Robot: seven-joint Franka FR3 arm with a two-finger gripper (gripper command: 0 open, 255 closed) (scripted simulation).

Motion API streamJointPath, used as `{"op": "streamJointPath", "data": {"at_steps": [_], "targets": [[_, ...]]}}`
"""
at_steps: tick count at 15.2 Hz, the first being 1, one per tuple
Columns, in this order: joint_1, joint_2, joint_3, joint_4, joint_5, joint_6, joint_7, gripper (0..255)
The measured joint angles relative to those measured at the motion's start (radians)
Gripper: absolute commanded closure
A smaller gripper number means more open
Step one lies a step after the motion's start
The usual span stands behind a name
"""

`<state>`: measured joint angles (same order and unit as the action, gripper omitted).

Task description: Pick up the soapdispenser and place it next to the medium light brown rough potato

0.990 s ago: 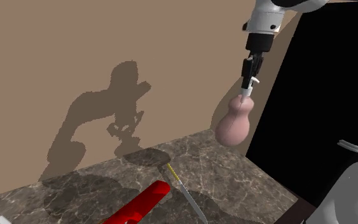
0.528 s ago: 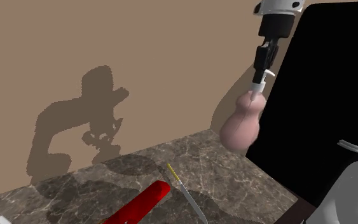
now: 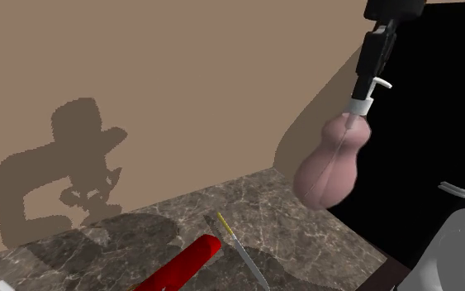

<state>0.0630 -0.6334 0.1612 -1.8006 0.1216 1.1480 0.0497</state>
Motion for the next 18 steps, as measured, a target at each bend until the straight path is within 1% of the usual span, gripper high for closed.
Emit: {"op": "streamJointPath", "data": {"at_steps": [6, 10, 12, 18], "targets": [[0.010, 0.008, 0.084, 0.152, 0.067, -0.129, 0.129, 255], [0.013, 0.018, 0.153, 0.241, 0.122, -0.192, 0.233, 255], [0.014, 0.010, 0.159, 0.233, 0.129, -0.191, 0.241, 255], [0.022, -0.057, 0.157, 0.098, 0.136, -0.123, 0.224, 255]]}}
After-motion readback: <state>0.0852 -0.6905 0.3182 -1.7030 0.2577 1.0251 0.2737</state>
